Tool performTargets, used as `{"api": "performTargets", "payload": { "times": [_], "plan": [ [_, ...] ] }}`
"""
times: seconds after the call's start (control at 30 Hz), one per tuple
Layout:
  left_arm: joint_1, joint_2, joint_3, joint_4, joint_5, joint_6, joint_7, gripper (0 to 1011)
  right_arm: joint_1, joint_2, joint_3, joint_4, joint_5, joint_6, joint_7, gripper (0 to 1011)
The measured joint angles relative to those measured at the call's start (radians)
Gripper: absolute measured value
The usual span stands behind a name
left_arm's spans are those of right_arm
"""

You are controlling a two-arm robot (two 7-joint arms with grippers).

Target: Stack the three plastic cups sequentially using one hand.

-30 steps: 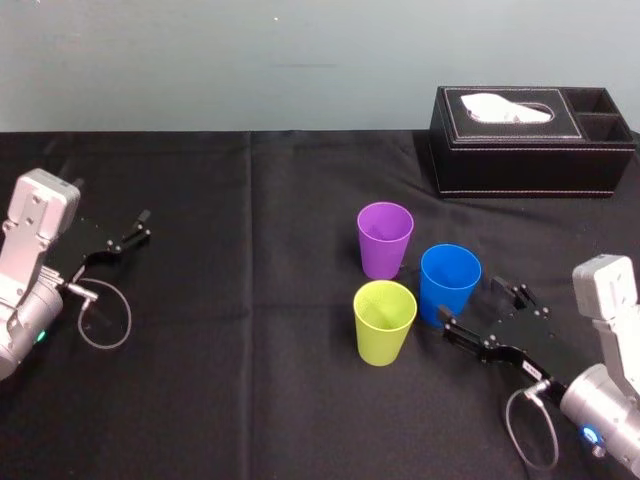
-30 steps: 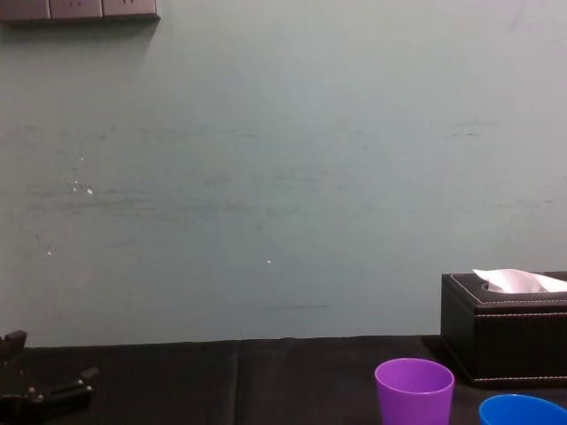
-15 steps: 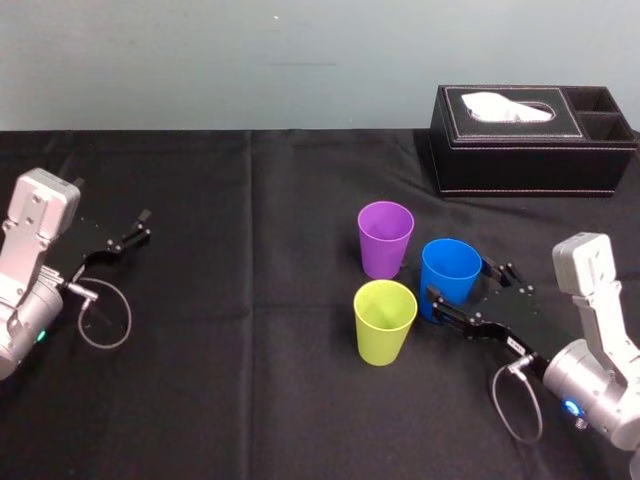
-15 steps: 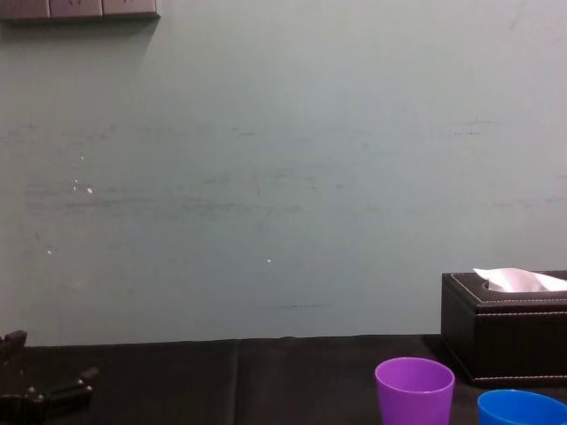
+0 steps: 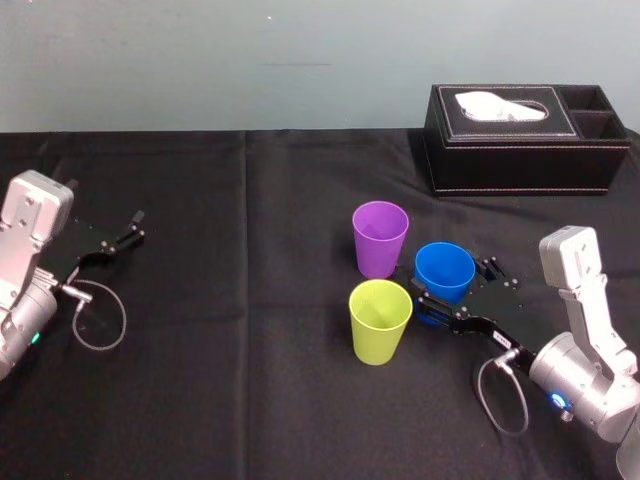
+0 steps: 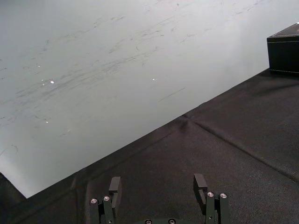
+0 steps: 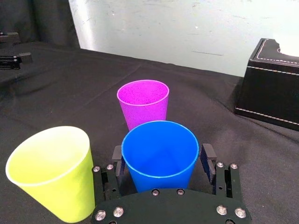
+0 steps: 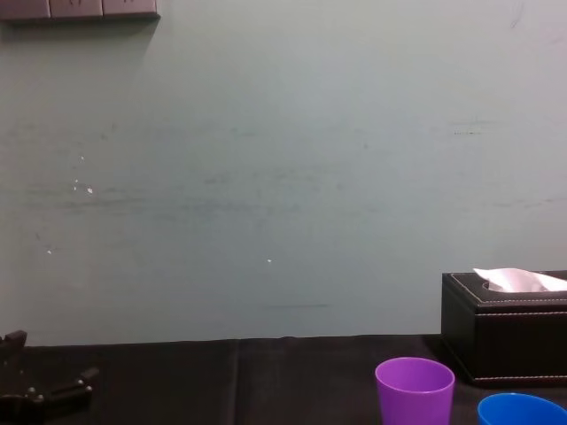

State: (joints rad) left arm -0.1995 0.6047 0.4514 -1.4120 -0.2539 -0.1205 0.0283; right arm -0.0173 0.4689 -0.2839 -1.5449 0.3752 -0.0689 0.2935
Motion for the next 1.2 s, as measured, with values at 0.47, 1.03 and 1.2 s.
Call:
{"api": "performTargets", "payload": {
  "times": [0.47,1.03,1.2],
  "plan": [
    [0.0,0.0,0.0,0.0,0.0,0.0,0.0,1011,0.02,-0.044,0.02,0.028,-0.026,0.0,0.012,999],
    [0.0,0.0,0.0,0.0,0.0,0.0,0.0,1011,0.018,-0.039,0.016,0.024,-0.025,0.0,0.012,808],
    [0.0,0.0,0.0,0.0,0.0,0.0,0.0,1011,0.018,-0.038,0.015,0.023,-0.025,0.001,0.011,755]
  ]
}}
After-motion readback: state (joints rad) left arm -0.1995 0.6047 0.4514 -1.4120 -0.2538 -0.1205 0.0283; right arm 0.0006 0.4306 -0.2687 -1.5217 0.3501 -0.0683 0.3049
